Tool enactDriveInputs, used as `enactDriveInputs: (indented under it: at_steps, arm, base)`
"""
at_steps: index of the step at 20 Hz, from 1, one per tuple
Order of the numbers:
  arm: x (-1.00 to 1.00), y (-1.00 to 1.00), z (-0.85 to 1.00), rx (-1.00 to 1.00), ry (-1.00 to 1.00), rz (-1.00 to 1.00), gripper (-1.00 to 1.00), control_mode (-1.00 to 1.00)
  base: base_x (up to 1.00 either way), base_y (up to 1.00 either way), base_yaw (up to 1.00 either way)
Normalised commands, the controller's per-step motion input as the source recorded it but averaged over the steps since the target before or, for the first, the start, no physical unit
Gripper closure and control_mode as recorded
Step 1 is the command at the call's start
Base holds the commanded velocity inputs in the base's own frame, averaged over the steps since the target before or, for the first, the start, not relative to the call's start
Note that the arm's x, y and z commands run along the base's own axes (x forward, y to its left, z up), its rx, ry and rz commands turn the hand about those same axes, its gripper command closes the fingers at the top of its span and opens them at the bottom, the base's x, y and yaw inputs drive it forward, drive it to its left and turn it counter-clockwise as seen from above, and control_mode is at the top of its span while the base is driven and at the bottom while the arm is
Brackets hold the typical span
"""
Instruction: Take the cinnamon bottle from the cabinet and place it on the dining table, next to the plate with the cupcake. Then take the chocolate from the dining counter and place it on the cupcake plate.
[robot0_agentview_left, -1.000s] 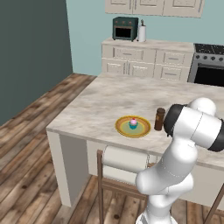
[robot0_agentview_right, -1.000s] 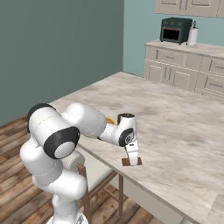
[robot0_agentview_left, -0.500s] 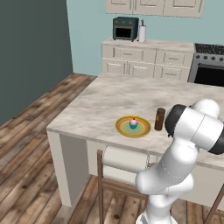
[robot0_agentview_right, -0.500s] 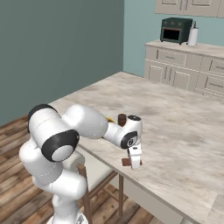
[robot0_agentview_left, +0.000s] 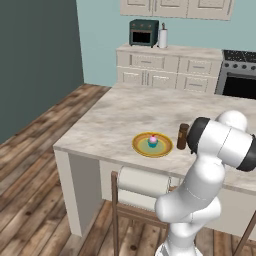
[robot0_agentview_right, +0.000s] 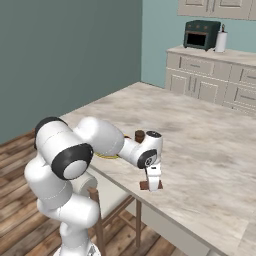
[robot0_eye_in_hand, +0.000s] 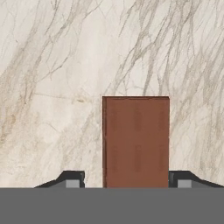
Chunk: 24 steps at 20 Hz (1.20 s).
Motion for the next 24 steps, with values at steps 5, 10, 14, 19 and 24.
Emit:
enactDriveInputs:
  at_steps: [5,10,14,19,24]
  arm:
    - [-0.23,-0.07,-0.52,0.01,0.0,-0.01,-1.0,-1.0]
    - [-0.27,-0.08,-0.48,0.02,0.0,-0.02,-1.0,-1.0]
    - [-0.28,-0.12,-0.39,0.07,0.0,-0.05,-1.0,-1.0]
    - [-0.17,-0.06,-0.41,0.05,0.0,-0.07,-1.0,-1.0]
    - [-0.12,0.0,-0.64,0.0,0.0,-0.07,1.0,-1.0]
  base:
    - [0.0,0.0,0.0]
    - [0.0,0.0,0.0]
    - [0.0,0.0,0.0]
    - [0.0,0.0,0.0]
    - [0.0,0.0,0.0]
